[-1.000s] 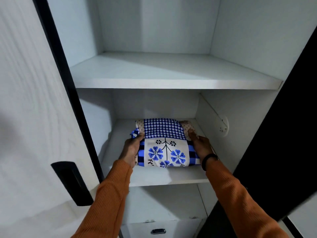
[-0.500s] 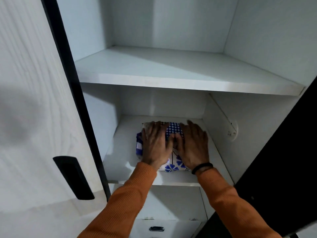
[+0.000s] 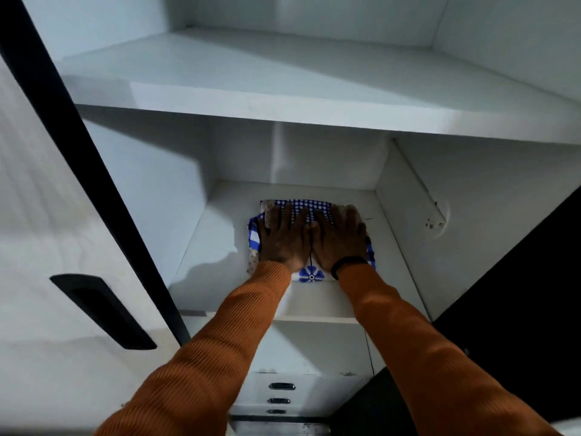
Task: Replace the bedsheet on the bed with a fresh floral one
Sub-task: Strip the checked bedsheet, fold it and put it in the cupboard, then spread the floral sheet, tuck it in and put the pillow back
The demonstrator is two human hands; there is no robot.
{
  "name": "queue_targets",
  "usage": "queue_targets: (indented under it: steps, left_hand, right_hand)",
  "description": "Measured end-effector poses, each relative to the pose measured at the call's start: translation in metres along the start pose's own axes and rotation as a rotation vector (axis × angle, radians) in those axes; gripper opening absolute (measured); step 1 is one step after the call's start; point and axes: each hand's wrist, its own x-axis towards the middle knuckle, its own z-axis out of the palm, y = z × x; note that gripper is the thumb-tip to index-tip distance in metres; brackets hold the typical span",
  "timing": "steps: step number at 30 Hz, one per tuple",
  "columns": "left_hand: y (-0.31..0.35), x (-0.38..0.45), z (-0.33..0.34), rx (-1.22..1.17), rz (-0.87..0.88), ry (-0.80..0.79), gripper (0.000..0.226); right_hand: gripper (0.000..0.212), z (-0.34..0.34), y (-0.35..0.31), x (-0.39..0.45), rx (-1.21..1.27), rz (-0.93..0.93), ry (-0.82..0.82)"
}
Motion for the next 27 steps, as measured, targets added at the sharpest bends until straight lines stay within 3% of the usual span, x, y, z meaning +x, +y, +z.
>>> queue_targets:
  steps: [3,8,14,20,23,27]
  left_hand:
    - [0.003,-0.006,0.0,0.003,-0.006,-0.017,0.062]
    - [-0.004,-0.039,0.003,-0.036,-0.064,0.136,0.073]
    - [-0.034,-0.096,0.001,-0.074,-0.016,0.032,0.073]
    - [-0.051,-0.165,0.002,-0.002,0.24,0.114,0.076]
    - [-0.057,-0.194,0.006,0.017,0.407,0.139,0.08]
    - [-0.045,-0.239,0.03,-0.153,0.6,0.05,0.076]
  right_hand:
    - [0.057,0.0,-0.001,-0.004,-0.002,-0.002,0.025]
    - [0.073,0.006,-0.004,-0.046,-0.002,0.152,0.158]
    - [0.078,0.012,0.016,-0.114,0.102,0.22,0.09]
    - [0.075,0.024,0.008,-0.197,0.07,0.316,0.127]
    - [0.08,0.033,-0.001,-0.237,0.168,0.304,0.124]
    - [0.064,0.052,-0.006,-0.308,0.439,0.458,0.118]
